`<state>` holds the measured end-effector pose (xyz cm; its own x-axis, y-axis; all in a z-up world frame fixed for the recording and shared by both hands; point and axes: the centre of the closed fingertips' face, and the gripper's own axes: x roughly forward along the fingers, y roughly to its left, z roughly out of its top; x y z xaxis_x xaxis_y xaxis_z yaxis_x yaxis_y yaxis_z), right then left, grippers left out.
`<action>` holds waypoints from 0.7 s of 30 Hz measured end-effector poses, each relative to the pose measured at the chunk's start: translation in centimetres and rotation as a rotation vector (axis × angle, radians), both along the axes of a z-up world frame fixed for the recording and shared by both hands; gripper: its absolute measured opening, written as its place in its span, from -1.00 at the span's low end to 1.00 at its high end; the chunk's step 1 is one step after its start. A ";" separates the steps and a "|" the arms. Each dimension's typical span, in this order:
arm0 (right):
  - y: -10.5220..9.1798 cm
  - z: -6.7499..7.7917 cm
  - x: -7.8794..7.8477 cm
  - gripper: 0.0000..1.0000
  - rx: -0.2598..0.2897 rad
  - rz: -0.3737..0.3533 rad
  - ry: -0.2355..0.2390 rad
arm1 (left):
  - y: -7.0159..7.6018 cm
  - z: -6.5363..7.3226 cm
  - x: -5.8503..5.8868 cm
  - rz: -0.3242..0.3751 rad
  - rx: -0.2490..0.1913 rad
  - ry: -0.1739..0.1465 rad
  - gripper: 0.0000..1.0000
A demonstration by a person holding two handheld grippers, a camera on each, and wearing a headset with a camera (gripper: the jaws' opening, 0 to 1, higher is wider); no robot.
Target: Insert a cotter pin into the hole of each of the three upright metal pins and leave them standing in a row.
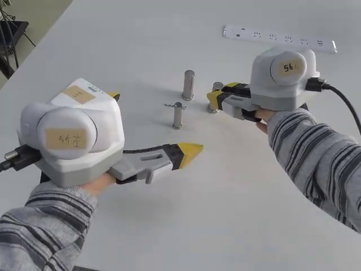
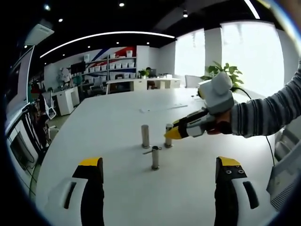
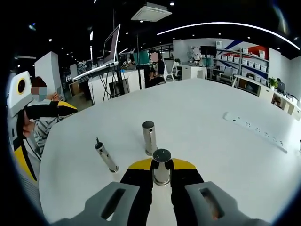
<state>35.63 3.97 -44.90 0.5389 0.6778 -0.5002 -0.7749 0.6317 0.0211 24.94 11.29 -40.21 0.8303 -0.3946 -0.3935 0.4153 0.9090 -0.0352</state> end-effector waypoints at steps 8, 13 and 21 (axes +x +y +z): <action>-1.2 0.4 -2.5 -0.84 -0.013 0.026 -0.004 | -0.1 -0.1 -0.7 -0.013 0.015 0.006 0.98; -2.1 0.3 -4.0 -0.84 -0.032 0.032 0.001 | -0.3 -0.3 -1.3 -0.014 0.021 0.013 0.97; -3.0 0.1 -5.7 -0.84 -0.038 -0.002 0.007 | -0.6 -0.3 -1.9 -0.020 0.027 0.017 0.95</action>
<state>29.97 0.95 -44.76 0.5370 0.6568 -0.5294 -0.7733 0.6340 0.0021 23.06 10.73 -40.46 0.8156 -0.3997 -0.4183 0.4327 0.9014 -0.0177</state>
